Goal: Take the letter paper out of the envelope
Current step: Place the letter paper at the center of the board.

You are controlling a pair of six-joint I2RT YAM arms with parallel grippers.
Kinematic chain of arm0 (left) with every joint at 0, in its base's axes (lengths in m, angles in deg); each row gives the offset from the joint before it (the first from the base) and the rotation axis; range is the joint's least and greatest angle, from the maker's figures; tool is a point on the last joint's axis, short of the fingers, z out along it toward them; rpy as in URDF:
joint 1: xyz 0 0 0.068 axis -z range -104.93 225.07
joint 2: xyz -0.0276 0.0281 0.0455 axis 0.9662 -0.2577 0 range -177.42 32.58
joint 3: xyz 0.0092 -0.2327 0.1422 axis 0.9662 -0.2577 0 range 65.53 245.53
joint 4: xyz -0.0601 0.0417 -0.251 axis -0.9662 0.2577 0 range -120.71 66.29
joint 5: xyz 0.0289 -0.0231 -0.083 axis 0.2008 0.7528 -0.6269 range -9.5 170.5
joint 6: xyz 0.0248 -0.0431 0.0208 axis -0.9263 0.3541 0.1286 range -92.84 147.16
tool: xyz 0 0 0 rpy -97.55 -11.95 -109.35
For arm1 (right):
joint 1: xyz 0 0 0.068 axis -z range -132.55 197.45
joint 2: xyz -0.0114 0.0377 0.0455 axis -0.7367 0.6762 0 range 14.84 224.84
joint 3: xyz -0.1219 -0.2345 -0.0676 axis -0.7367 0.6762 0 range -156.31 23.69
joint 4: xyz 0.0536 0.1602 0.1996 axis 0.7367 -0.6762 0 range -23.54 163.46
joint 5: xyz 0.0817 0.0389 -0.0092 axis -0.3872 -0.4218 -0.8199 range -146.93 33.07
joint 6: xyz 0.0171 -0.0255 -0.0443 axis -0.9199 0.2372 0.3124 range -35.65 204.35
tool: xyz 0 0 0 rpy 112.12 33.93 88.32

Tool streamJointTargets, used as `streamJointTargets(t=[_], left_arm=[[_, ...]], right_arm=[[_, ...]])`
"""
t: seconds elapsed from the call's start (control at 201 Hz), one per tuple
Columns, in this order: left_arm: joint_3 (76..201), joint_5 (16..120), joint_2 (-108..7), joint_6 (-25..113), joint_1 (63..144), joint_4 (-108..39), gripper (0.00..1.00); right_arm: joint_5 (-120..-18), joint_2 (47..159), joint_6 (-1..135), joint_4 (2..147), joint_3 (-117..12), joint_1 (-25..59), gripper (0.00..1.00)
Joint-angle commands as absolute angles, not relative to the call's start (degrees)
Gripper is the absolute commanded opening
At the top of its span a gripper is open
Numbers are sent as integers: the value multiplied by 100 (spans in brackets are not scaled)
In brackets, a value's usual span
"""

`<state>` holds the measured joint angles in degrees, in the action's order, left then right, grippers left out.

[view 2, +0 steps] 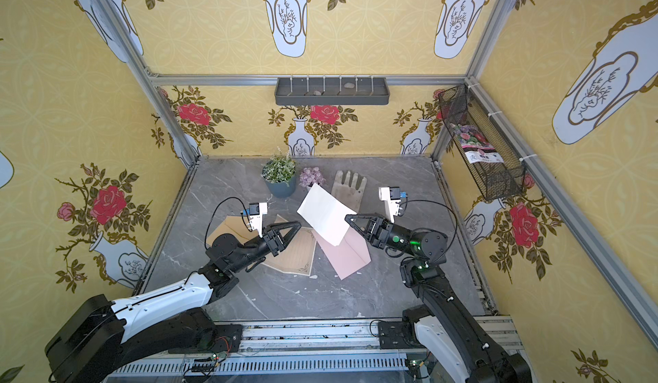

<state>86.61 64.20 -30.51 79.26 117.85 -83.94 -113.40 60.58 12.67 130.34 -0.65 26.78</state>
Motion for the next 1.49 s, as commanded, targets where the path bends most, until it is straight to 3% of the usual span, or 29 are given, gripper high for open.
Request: streamJointTargets(t=[0.0, 0.383, 1.046, 1.235, 1.489], left_arm=[[8743, 6403, -3145, 7883, 11752, -8668, 34], [8746, 6257, -3545, 8156, 11656, -9274, 35], [8188, 6082, -2615, 8352, 11514, -9329, 35], [8032, 6073, -2637, 8470, 11514, -9535, 35], [8069, 6019, -2737, 8528, 11514, -9663, 35]], right_arm=[[-11364, 5906, 1643, 12706, -135, 2571, 0], [-11240, 5657, 2157, 11833, -148, 2302, 0], [-10974, 5468, 2625, 11064, -213, 2302, 0], [-10800, 5665, 2577, 11324, -218, 2306, 0], [-10944, 6372, 2044, 12699, -21, 2284, 0]])
